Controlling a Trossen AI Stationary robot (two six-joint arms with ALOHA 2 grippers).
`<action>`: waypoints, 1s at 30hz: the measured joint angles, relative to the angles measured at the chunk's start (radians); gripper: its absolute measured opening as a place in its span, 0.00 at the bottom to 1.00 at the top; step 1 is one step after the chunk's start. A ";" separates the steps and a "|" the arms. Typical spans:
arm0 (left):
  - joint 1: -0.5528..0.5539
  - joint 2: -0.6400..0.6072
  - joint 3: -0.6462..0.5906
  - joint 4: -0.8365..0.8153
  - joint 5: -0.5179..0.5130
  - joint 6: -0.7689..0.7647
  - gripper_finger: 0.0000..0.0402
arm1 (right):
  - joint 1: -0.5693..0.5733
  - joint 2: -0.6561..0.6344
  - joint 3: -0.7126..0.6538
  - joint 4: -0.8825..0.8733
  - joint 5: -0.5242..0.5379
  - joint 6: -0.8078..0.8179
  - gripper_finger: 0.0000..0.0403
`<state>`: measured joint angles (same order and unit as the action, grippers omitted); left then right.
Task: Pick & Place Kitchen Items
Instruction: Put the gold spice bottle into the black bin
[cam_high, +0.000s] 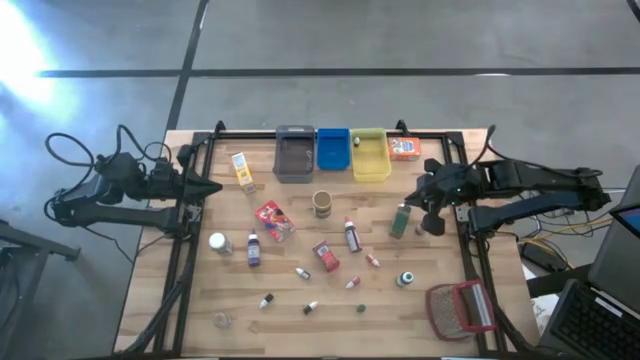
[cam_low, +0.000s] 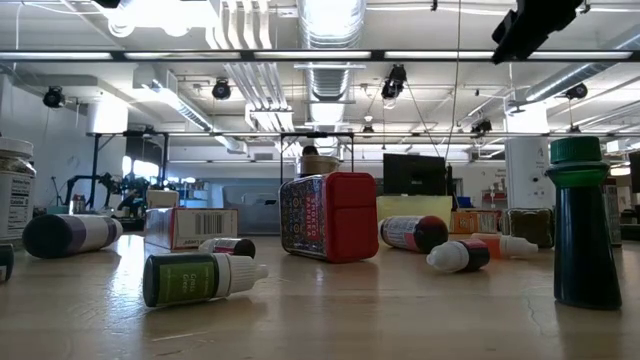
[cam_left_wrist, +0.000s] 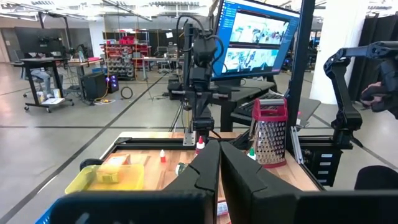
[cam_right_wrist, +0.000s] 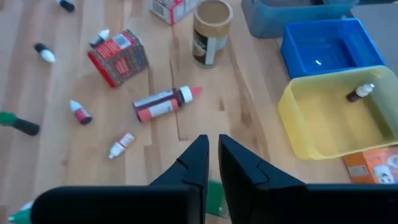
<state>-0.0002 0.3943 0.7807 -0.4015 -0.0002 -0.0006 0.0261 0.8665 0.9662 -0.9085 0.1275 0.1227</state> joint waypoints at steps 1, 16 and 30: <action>0.000 0.000 0.000 0.000 0.000 0.000 0.05 | 0.000 0.000 -0.005 0.001 0.006 0.001 0.10; 0.000 0.000 0.000 0.000 0.000 0.000 0.05 | 0.000 0.019 -0.031 0.003 0.006 -0.025 0.21; 0.000 0.000 0.000 0.000 0.000 0.000 0.05 | 0.000 -0.017 -0.039 0.085 0.000 -0.081 0.32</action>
<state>-0.0006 0.3941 0.7804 -0.4015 -0.0006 -0.0006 0.0257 0.8499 0.9275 -0.8232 0.1272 0.0417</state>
